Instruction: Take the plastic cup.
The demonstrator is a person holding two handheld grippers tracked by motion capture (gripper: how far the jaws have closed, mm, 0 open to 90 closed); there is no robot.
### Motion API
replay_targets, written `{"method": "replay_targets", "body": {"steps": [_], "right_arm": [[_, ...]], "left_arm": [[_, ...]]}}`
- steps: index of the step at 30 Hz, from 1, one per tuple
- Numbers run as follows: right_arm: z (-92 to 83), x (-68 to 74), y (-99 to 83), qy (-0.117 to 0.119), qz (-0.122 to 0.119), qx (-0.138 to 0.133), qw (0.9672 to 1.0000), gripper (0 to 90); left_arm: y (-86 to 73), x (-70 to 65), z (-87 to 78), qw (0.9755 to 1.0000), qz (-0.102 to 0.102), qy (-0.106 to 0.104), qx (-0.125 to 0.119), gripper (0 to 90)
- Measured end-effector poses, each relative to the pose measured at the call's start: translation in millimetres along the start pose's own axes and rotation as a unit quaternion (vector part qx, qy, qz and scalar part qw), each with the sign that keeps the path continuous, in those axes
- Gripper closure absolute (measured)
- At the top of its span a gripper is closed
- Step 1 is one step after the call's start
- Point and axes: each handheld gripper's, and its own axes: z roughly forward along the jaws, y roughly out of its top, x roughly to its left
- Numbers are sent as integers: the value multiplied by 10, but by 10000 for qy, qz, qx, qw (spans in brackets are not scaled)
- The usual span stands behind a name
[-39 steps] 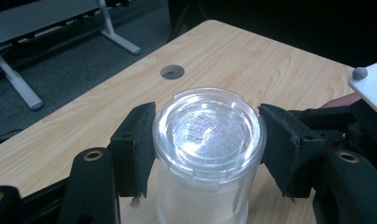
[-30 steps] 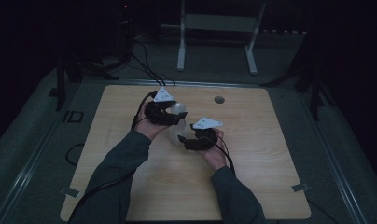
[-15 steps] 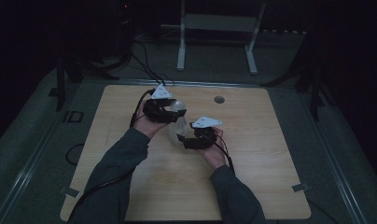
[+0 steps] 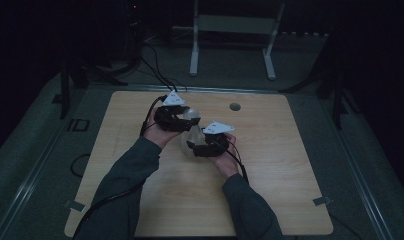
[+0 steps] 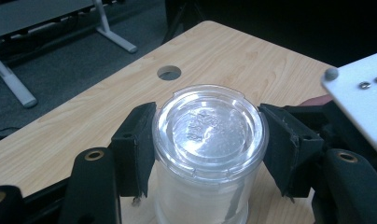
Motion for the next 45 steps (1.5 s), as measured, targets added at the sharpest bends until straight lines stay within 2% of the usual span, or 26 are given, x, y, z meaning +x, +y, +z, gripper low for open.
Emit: {"method": "replay_targets", "body": {"steps": [9, 15, 18, 21, 29, 41, 45], "right_arm": [[31, 23, -1, -86, -94, 28, 9999, 235], [23, 24, 1, -51, -120, 30, 9999, 245], [17, 14, 7, -94, -105, -24, 9999, 201], [18, 16, 25, -31, -124, -62, 9999, 183], [54, 27, 16, -76, -150, -24, 9999, 210], [47, 18, 9, -52, -131, -13, 9999, 224], [43, 15, 1, -47, -144, 15, 9999, 255]], "left_arm": [[18, 13, -17, 10000, -22, 21, 3, 397], [24, 18, -20, 10000, -26, 29, -4, 397], [22, 11, -10, 10000, -47, -16, -12, 398], [21, 2, 0, 10000, -57, -45, -26, 398], [26, 11, 3, 9999, -123, -96, 11, 399], [38, 21, -13, 9999, -114, -27, -39, 397], [46, 36, -26, 9999, -153, 21, -66, 397]]}}
